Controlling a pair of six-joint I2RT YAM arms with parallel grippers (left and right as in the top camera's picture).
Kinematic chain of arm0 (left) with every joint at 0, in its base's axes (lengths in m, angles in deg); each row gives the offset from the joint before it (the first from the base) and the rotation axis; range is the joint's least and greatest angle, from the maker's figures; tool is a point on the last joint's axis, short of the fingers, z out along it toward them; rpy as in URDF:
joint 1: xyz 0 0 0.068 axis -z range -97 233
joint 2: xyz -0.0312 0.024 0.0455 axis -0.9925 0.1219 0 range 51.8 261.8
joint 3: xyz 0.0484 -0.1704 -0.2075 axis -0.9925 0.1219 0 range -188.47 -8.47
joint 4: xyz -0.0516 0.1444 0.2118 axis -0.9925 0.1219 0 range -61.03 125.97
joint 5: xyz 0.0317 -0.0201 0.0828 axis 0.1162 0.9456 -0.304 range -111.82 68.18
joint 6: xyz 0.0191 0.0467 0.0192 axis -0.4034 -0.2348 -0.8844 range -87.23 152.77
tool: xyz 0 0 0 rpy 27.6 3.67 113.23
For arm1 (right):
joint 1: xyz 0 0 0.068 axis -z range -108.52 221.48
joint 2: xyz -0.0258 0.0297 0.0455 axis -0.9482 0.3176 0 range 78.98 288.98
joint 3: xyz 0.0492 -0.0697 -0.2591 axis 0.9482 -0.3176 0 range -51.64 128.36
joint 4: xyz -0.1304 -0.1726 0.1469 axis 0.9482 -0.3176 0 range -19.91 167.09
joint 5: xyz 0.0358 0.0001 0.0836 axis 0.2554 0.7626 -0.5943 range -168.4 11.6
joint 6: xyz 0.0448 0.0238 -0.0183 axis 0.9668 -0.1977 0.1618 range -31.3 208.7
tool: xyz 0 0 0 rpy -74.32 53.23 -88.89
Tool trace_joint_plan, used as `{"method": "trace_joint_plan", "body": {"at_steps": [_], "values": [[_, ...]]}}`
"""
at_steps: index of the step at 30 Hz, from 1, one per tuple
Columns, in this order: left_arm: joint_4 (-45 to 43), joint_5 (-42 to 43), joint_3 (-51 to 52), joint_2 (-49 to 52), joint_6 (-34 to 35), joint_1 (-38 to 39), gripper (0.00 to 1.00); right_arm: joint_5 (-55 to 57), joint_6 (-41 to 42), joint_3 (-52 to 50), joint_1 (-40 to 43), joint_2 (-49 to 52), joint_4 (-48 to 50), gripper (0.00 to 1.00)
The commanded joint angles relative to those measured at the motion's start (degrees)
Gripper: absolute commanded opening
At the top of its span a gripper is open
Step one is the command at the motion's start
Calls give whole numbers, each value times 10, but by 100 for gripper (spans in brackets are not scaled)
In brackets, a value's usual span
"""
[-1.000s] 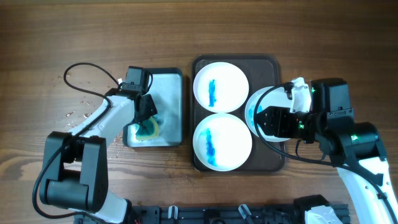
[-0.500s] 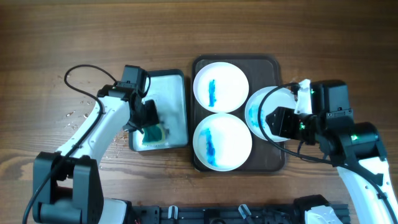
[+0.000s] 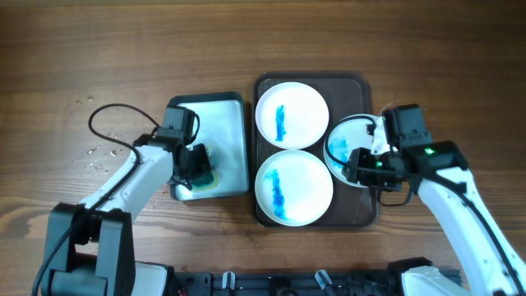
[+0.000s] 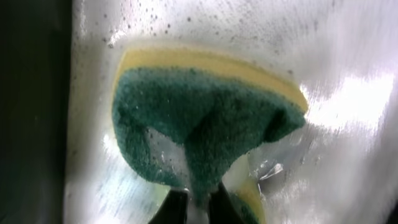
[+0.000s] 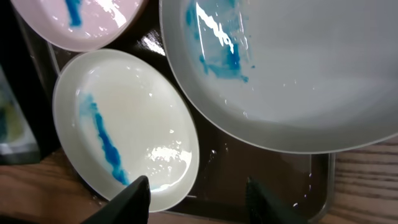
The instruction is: Clean dirty plates on tray and stack at the side
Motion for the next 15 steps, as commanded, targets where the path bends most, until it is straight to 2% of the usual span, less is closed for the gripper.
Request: {"method": "trace_joint_plan", "body": {"at_steps": [1, 5, 9, 12, 13, 15], "values": [[56, 2, -61, -13, -49, 2, 4, -45, 5, -31, 2, 47, 47, 49], [119, 5, -124, -39, -50, 2, 4, -82, -4, -68, -27, 89, 115, 49], [150, 37, -158, -74, -65, 2, 4, 4, 72, -90, -70, 124, 151, 42], [153, 66, -165, -104, -64, 2, 4, 24, 81, -90, -89, 146, 187, 40], [153, 75, -165, -113, -64, 2, 4, 18, 81, -90, -94, 151, 201, 39], [154, 96, -165, -125, -65, 2, 4, 20, 82, -90, -105, 161, 223, 29]]}}
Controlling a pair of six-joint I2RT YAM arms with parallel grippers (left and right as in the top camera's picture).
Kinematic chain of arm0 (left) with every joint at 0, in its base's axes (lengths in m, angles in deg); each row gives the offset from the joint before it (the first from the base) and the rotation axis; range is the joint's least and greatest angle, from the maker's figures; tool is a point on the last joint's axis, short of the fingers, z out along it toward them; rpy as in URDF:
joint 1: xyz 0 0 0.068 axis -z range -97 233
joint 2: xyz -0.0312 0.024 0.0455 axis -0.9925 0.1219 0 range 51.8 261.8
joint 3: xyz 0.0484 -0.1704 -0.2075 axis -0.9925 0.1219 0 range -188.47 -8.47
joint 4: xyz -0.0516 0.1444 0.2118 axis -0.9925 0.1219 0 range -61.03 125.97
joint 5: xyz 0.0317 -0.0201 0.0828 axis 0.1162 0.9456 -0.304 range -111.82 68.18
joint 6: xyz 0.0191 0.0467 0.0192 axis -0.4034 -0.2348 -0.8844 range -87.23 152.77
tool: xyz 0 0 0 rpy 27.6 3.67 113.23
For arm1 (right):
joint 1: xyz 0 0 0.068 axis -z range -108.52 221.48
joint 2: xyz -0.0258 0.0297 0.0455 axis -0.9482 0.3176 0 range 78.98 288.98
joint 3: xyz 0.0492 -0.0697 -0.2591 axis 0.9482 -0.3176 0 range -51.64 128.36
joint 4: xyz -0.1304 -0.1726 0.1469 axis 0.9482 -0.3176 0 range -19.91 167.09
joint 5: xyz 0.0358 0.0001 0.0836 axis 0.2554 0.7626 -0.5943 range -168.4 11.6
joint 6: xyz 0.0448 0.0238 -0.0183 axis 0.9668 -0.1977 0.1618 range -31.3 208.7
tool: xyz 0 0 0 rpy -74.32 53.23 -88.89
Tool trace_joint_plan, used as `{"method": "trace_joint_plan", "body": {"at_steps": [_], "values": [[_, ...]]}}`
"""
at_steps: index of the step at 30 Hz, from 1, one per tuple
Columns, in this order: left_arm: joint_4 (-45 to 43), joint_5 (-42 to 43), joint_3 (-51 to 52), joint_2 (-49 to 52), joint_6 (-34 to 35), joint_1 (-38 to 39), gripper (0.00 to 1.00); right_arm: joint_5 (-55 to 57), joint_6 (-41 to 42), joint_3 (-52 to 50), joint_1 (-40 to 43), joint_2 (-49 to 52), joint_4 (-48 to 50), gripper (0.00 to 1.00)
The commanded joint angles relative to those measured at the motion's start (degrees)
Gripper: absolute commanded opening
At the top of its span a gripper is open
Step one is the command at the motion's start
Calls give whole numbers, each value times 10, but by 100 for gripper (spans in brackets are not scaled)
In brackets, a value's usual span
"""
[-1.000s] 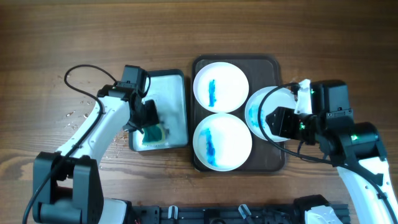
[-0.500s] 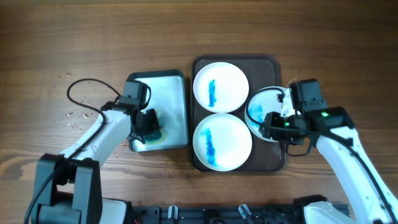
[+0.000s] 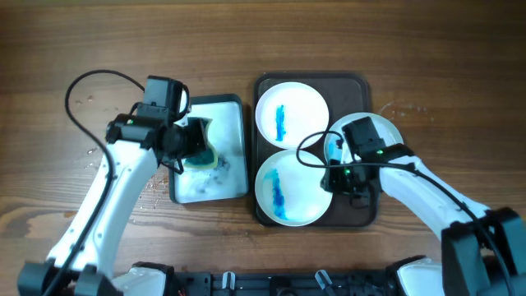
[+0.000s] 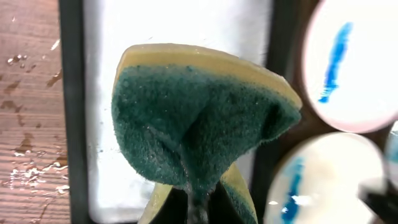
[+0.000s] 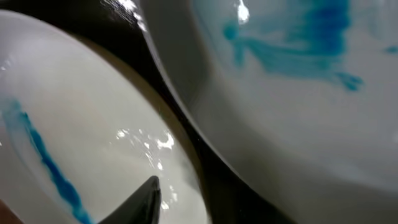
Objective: Clean dirty plates on tray and stack at the side
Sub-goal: 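Scrub the blue stain on the right-held plate with the sponge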
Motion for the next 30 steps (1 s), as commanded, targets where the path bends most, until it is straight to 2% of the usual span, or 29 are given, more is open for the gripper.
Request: {"method": "trace_joint_plan", "body": {"at_steps": [1, 2, 4, 11, 15, 20, 25, 30], "values": [[3, 60, -11, -30, -14, 5, 4, 30, 27, 0, -22, 23, 35, 22], [3, 64, -11, -30, -14, 11, 4, 43, 45, 0, -25, 27, 40, 12], [3, 66, -11, -26, -13, 28, 4, 79, 88, 0, -26, 29, 40, 5], [-20, 66, 7, -3, 13, 123, 4, 113, 149, 0, -26, 29, 38, 4], [-90, 80, 26, 26, 32, 179, 4, 116, 136, 0, -26, 29, 32, 4], [-204, 55, 54, 104, 48, 249, 4, 112, 127, 0, -26, 29, 25, 4], [-310, 54, 60, 212, 84, 282, 4, 107, 127, 0, -26, 29, 19, 4], [-320, 23, 59, 271, 91, 275, 4, 107, 127, 0, -26, 29, 9, 4]]}}
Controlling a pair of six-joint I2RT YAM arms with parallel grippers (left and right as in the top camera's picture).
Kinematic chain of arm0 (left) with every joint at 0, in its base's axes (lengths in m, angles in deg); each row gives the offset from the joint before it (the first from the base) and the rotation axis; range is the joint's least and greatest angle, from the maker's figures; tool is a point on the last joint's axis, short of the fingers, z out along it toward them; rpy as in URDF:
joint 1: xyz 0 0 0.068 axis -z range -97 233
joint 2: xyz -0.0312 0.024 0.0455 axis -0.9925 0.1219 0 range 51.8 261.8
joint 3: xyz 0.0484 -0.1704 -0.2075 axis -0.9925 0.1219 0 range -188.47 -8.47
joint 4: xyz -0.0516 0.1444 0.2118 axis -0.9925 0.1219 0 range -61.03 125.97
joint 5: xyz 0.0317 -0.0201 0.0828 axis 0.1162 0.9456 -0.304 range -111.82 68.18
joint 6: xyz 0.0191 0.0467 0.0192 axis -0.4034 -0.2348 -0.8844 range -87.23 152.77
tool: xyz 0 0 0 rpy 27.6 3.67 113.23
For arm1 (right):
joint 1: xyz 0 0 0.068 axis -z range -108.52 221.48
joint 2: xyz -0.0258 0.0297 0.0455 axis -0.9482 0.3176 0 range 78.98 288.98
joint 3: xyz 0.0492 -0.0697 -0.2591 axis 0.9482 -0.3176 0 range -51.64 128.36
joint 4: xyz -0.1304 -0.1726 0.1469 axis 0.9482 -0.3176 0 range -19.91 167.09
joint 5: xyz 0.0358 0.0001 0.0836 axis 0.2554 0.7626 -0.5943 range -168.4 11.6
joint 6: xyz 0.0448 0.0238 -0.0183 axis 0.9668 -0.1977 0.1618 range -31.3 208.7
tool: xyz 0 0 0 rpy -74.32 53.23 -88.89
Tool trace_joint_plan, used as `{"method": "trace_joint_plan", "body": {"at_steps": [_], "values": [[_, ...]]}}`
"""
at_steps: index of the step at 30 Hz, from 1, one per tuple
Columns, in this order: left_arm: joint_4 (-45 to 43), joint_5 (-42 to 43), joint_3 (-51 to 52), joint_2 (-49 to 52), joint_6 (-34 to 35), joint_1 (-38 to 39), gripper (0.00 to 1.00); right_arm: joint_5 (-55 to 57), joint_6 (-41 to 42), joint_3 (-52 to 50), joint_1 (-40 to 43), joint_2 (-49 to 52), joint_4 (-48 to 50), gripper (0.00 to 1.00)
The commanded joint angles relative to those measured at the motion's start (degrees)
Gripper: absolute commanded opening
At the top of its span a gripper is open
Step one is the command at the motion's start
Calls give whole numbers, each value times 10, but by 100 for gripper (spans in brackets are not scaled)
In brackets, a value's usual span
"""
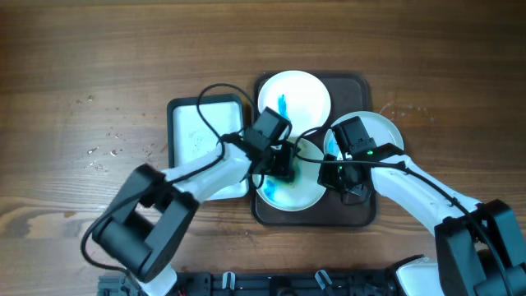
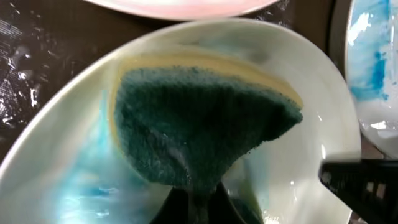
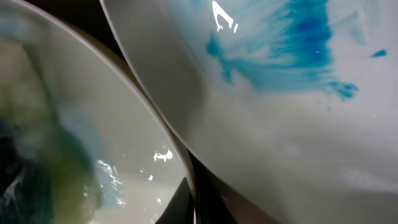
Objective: Clean dirty plates on tray and stack at the side
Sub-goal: 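Scrub the blue stain on the right-held plate with the sponge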
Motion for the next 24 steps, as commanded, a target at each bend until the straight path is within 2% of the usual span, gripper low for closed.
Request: {"method": "trace_joint_plan", "body": {"at_steps": [1, 7, 11, 14, 18, 24], "values": [[16, -50, 7, 31, 25, -15, 4, 58, 8, -6, 2, 12, -20, 4], [125, -245, -1, 27, 6, -40, 4, 58, 8, -6, 2, 12, -24, 4], [147, -264, -1, 27, -28, -39, 4, 58, 8, -6, 2, 12, -24, 4], [147, -195, -1, 27, -29, -33, 4, 57, 8, -6, 2, 12, -24, 4], [120, 7, -1, 27, -96, -28, 4, 58, 8, -6, 2, 12, -24, 4], [39, 145, -1, 27, -78, -27, 4, 57, 8, -6, 2, 12, -25, 4]]}}
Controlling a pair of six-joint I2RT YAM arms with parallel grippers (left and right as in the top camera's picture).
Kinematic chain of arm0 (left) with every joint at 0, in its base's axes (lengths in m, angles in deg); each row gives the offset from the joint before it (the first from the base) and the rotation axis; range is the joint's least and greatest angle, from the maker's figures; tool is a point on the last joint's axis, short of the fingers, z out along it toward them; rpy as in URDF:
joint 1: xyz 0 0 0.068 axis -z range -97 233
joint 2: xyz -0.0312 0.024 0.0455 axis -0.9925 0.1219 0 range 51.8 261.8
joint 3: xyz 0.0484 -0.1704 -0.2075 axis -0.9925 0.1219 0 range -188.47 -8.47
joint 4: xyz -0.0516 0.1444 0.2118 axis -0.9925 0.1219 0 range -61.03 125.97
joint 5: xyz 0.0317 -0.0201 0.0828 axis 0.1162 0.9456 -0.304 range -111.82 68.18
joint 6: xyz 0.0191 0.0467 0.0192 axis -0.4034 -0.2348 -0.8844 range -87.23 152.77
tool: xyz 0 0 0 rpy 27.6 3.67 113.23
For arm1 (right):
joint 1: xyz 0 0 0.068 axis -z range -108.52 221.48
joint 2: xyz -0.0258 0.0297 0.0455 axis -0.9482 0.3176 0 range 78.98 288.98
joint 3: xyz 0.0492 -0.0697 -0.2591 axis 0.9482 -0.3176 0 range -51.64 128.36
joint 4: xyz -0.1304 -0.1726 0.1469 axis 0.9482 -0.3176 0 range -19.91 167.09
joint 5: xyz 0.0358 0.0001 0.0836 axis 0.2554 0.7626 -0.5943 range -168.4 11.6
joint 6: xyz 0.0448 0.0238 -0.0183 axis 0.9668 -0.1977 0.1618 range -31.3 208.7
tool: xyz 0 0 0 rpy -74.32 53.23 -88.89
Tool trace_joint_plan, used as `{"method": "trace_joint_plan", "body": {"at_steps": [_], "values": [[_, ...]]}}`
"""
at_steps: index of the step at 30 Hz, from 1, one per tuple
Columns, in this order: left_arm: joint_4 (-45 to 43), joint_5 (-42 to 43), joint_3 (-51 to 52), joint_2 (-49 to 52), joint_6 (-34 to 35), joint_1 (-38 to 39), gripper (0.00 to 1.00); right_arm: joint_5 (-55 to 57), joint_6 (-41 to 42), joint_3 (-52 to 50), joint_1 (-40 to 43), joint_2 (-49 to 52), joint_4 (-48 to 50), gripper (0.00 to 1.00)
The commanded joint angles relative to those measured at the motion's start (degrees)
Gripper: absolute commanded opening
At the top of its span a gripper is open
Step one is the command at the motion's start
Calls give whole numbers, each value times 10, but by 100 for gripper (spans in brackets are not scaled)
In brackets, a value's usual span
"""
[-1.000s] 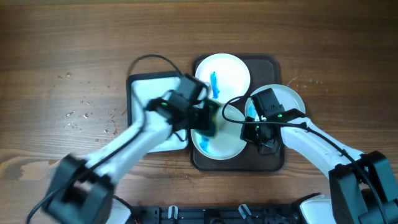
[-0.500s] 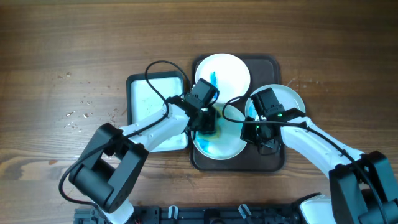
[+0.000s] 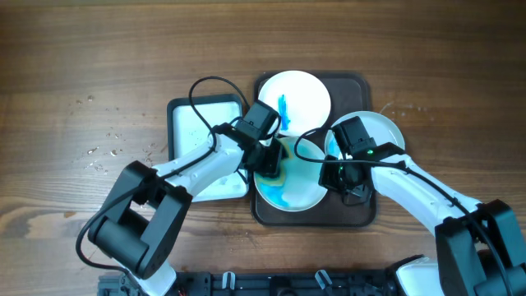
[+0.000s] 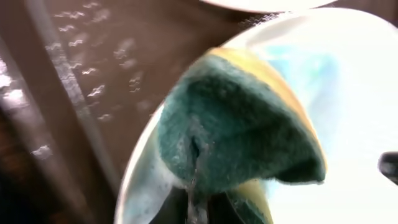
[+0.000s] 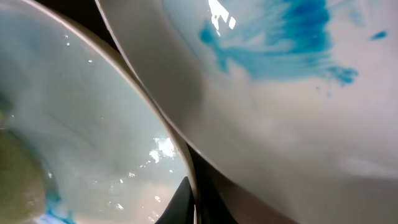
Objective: Clean dirty plates on tray and stack at the side
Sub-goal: 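Scrub the blue stain on the right-held plate with the sponge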
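Three white plates with blue smears are on the dark tray: a back plate, a front plate and a right plate overhanging the tray's right edge. My left gripper is shut on a green and yellow sponge, pressed on the front plate at its left rim. My right gripper is shut on that plate's right rim, with the right plate just above it.
A shallow white tray holding water lies left of the dark tray, with water drops on the wooden table beyond it. My two arms meet over the front plate.
The sponge has moved from the middle of the front plate to its left rim. The blue on that plate now sits low in the dish. My right gripper still pinches the rim.
First my left gripper held the sponge down in the water tray and my right gripper hung open over the plates. Then the sponge was lifted, and the right gripper was at the front plate's rim. Later the sponge smeared that plate's blue stripe while the right gripper held it.
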Motion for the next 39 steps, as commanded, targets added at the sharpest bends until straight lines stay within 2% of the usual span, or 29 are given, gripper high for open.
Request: {"method": "trace_joint_plan", "body": {"at_steps": [1, 7, 12, 16, 17, 20, 27, 30, 34, 39], "values": [[-50, 163, 19, 30, 12, 10, 4, 53, 8, -10, 2, 12, -7, 4], [-132, 235, 19, 49, 119, 31, 4, 54, 8, -10, 2, 12, -7, 4], [-104, 227, 19, 52, 129, 47, 4, 54, 8, -10, 2, 12, -7, 4], [-14, 138, 17, 50, 129, 29, 4, 53, 8, -10, 2, 12, -7, 4], [32, 90, 14, 47, 129, 14, 4, 53, 8, -10, 2, 12, -7, 4], [97, -19, 6, 41, 128, -8, 4, 53, 8, -10, 2, 12, -7, 4], [113, -219, 5, 38, 111, -13, 4, 54, 8, -10, 2, 12, -6, 4], [99, -257, 5, 38, 111, -13, 4, 54, 8, -10, 2, 12, -6, 5], [58, -196, 5, 38, 111, -13, 4, 54, 8, -10, 2, 12, -6, 4], [-37, 90, 5, 39, 113, -13, 4, 54, 8, -10, 2, 12, -7, 4]]}}
